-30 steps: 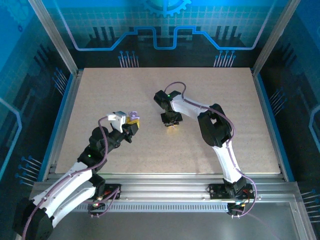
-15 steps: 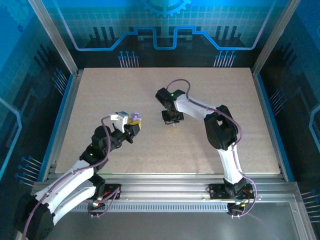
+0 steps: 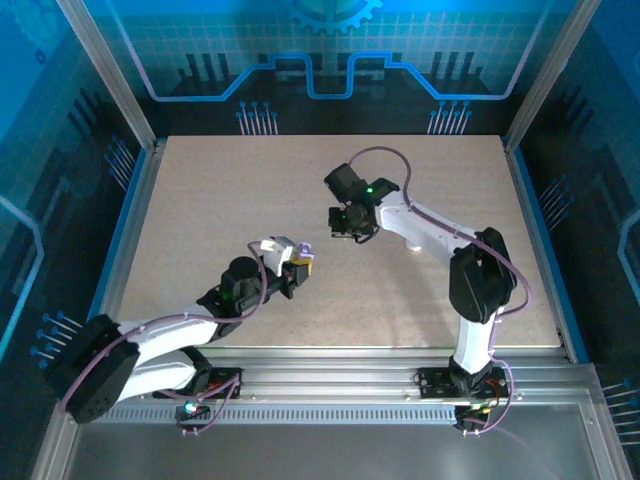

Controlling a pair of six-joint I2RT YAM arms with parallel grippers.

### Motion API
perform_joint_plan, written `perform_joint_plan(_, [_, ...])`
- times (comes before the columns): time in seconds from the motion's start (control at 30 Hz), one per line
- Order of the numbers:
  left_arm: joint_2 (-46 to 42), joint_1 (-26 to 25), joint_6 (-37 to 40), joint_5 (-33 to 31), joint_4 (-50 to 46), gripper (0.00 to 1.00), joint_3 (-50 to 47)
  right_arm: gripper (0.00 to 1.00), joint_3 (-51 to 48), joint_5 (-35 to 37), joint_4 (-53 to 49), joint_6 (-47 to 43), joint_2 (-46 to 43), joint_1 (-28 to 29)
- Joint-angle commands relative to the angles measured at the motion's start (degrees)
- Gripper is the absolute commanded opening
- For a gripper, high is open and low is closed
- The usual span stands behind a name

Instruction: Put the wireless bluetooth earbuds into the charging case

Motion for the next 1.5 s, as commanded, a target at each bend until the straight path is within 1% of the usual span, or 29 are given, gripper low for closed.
perform_joint_plan(0.0, [4.0, -1.9, 1.1, -2.7, 10.6, 0.11, 1.1, 0.17, -2.0, -2.5, 3.1, 2.8, -4.4, 0.2])
perform_joint_plan(0.27, [12.3, -4.5, 3.5, -4.7, 17.0, 0.12, 3.8, 0.17, -7.7, -4.7, 8.2, 6.3, -11.4, 0.4])
perform_joint_plan(0.43, [15.8, -5.6, 5.3, -5.9, 23.7, 0.12, 4.2, 0.17, -10.9, -6.6, 12.0, 9.2, -14.7, 0.8])
perform_joint_plan(0.8, [16.5, -7.3, 8.6, -7.5, 32.4, 0.12, 3.8, 0.18, -17.2, -7.5, 20.0, 15.5, -20.3, 2.6])
perform_joint_plan(0.97, [16.3, -7.4, 8.9, -7.8, 33.1, 0.12, 3.7, 0.18, -19.6, -7.5, 22.1, 17.5, -22.8, 2.9])
perform_joint_plan(1.23, [16.1, -7.5, 9.0, -7.7, 32.6, 0.12, 3.7, 0.18, -20.6, -5.8, 21.0, 18.0, -26.6, 3.0])
perform_joint_plan(1.47, [15.7, -7.5, 9.3, -7.8, 32.1, 0.12, 3.7, 0.19, -22.1, -6.6, 22.2, 19.9, -29.3, 3.3])
